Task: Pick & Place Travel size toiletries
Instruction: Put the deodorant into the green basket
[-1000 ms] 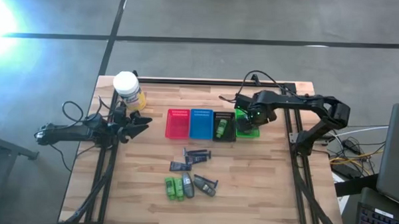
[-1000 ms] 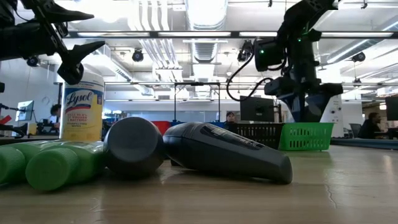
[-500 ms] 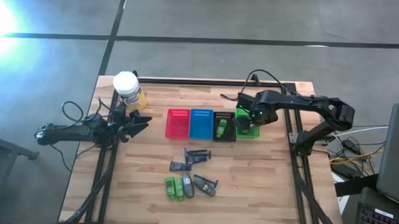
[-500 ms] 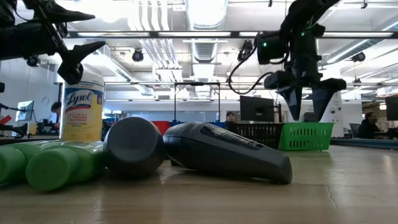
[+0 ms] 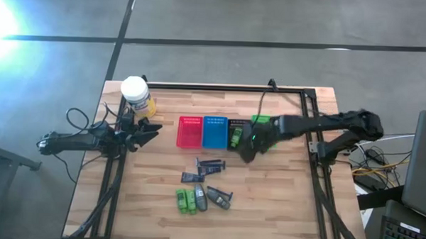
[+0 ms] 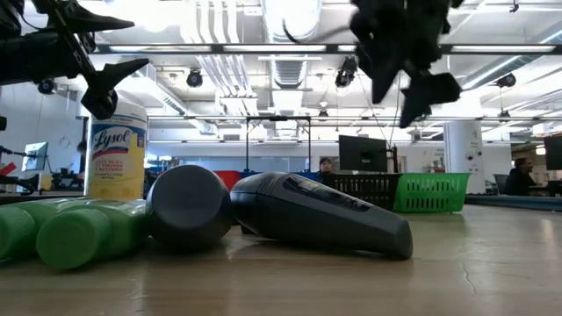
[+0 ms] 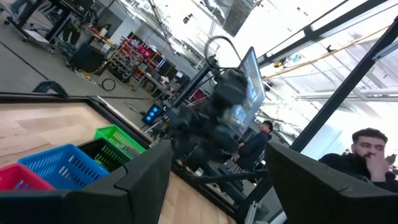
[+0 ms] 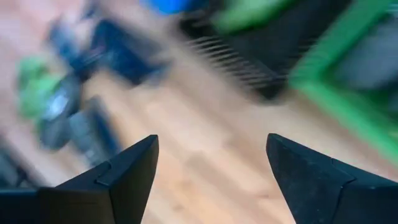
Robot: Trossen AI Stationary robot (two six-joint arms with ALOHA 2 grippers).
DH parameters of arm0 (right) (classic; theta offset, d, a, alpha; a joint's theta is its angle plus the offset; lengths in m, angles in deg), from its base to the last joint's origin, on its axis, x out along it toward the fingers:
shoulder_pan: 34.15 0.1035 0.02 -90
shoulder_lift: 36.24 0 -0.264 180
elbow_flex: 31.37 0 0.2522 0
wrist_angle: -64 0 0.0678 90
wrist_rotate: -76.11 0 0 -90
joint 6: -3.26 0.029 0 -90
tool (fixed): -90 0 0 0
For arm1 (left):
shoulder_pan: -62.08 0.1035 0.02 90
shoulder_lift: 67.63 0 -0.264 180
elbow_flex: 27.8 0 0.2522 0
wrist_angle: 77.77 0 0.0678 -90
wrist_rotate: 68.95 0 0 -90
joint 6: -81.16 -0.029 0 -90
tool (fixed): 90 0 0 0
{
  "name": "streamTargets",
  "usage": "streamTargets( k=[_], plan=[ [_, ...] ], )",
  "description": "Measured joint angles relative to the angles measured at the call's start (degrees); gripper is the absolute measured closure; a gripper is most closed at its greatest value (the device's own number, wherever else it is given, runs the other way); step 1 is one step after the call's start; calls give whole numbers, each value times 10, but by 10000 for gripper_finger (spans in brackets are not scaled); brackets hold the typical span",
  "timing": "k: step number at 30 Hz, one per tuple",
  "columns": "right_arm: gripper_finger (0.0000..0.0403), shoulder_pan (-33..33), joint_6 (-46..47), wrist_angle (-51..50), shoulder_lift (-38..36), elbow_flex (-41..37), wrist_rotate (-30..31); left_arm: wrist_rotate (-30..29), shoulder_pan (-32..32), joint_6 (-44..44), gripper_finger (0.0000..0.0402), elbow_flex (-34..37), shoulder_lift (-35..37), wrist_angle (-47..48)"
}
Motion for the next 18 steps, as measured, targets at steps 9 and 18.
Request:
streamTargets(
  k=[9, 18],
  plan=[
    [136, 178, -147, 23, 186, 146, 10, 0, 0, 0, 138, 0, 0, 5],
    [121, 229, -164, 9, 363, 321, 93, 0, 0, 0, 138, 0, 0, 5]
  ],
)
